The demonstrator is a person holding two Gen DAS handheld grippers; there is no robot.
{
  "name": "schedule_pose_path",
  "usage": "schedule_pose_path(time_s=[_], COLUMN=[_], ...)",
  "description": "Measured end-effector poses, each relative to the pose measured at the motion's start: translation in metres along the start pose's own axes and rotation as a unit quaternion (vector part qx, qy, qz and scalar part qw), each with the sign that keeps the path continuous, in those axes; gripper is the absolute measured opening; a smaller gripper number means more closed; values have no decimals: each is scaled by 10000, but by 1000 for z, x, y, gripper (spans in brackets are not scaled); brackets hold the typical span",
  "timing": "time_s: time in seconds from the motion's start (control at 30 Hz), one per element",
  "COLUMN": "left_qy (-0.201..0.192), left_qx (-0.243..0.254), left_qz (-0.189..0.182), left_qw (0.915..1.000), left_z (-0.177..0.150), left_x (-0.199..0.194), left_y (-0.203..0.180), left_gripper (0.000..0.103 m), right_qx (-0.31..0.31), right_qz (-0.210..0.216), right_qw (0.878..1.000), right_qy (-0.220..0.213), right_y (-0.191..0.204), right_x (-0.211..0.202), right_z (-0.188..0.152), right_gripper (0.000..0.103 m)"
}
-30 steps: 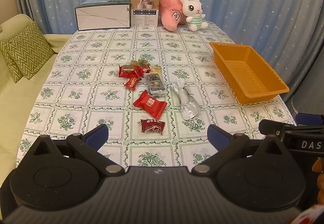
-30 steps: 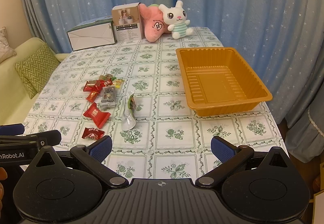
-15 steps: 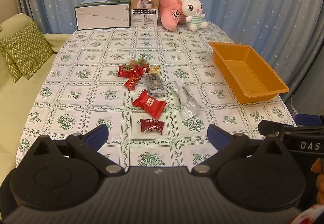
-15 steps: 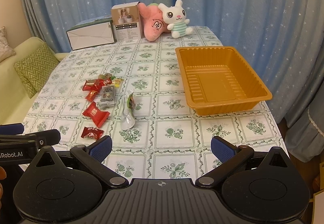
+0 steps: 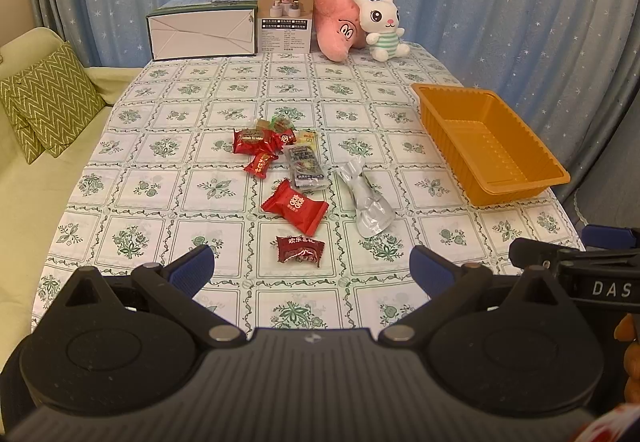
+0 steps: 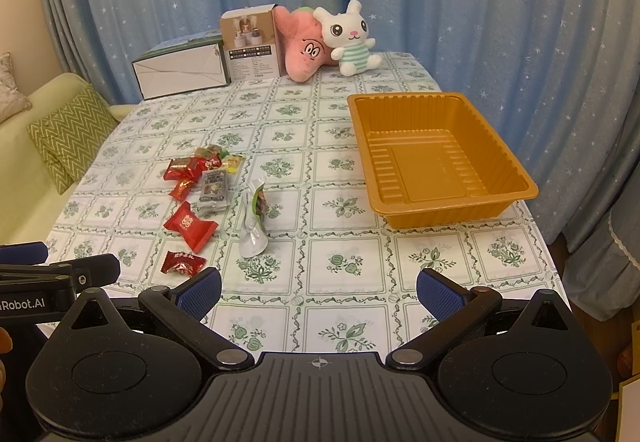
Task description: Organize snacks
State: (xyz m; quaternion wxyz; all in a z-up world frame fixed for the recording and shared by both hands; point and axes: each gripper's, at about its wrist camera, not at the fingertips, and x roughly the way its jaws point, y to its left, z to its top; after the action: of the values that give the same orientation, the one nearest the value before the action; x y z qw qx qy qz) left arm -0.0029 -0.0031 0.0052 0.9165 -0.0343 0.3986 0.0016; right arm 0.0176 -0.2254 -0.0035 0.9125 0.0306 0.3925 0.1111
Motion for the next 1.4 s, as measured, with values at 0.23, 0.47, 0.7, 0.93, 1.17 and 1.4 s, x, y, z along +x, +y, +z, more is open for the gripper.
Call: schedule_pose_path(time_s=[0.23,0.47,0.7,0.93,1.17,1.4], left_qy=[2,46,91,202,501,601], left_qx=[2,-15,18,363,1019,2141], left_qz=[-8,-52,-44,-137,-453,-855], left_qw=[10000,10000,9999,9990,9925,9712], left_z=[0,-2,-4,-5,-3,2], left_x=[1,4,13,33,71,118], left_y=[-1,-1,6,12,21,24], left_gripper=[103,103,103,102,93,86], right_qx=[3,37,56,40,-19,6], right_qz=[-4,-20,-40,28,183,234], right_qw=[10000,10000,9999,9999,9994,9991], right_qy=[6,28,78,151,281,356], right_y=[0,-2,-4,-5,-5,-3], right_x=[1,3,11,24,51,80], right_z=[0,-3,-4,-4,-6,-3], right_gripper=[103,103,103,103,103,102])
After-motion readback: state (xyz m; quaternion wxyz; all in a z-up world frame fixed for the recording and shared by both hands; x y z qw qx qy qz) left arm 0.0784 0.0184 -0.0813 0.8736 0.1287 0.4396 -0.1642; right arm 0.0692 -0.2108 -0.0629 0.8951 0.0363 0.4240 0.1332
